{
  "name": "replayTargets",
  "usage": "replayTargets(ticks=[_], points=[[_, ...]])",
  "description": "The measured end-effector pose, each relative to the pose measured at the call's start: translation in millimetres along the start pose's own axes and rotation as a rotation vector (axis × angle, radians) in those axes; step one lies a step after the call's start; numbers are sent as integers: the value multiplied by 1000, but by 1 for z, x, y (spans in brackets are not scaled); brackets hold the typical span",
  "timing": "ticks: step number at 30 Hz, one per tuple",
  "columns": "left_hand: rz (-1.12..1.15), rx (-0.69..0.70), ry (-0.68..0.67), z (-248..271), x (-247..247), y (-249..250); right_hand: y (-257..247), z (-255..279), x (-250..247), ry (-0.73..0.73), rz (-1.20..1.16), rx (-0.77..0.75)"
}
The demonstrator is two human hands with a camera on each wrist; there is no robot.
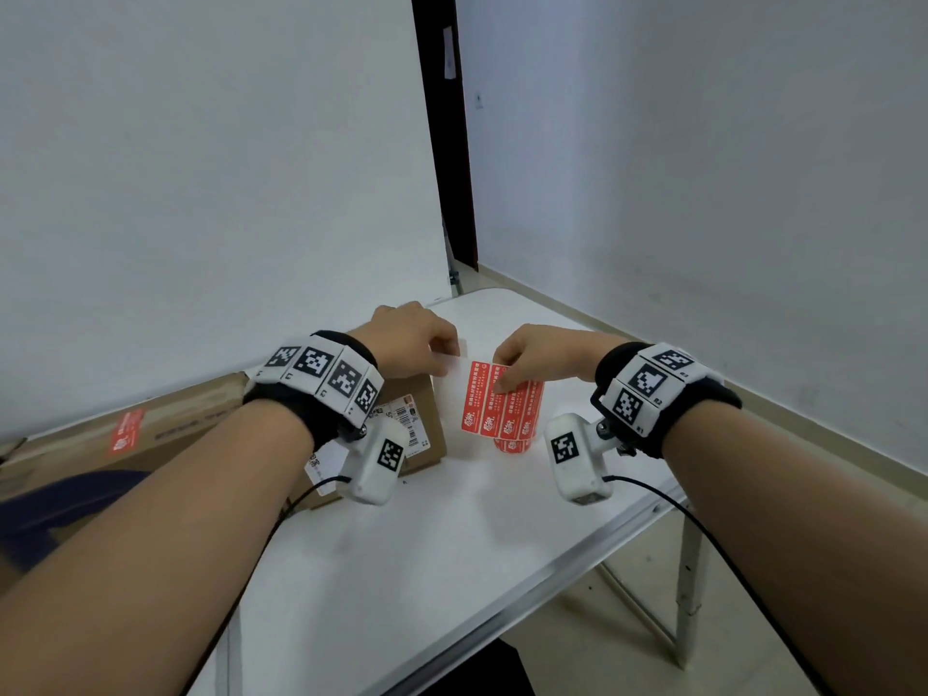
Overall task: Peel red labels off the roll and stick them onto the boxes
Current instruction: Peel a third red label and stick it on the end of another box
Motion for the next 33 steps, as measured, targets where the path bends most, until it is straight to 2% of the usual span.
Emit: replayTargets(ticks=[3, 8, 15, 17, 21, 23, 25, 27, 33], points=[[117, -11, 33, 3, -6, 0, -4, 2, -2, 23, -83, -27], [129, -1, 117, 5, -12, 8, -14, 3, -10, 199, -249, -90], [105, -6, 265, 9, -9, 21, -17, 5, -13, 187, -324, -46], [109, -11, 341, 10, -5, 23, -16, 5, -12, 207, -392, -21], [194, -33, 590, 19, 0, 28, -15, 8, -9, 205, -604, 80], [320, -44, 563, 24, 6, 31, -14, 8, -7, 174, -732, 118], [431, -54, 474, 27, 14, 36, -13, 7, -4, 161, -852, 126], [472, -68, 423, 26, 23, 39, -13, 6, -1, 159, -944, 126], [446, -109, 449, 25, 32, 45, -9, 11, 5, 145, -1000, 130]])
Point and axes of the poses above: each hand's wrist, its own z-axis away from the middle knuckle, its own x-axis out of the palm, y = z × x, the point moved 1 cm from there along -z, towards the middle knuckle, and after that the axes turned 1 degree about -y, right-handed, at the moved point
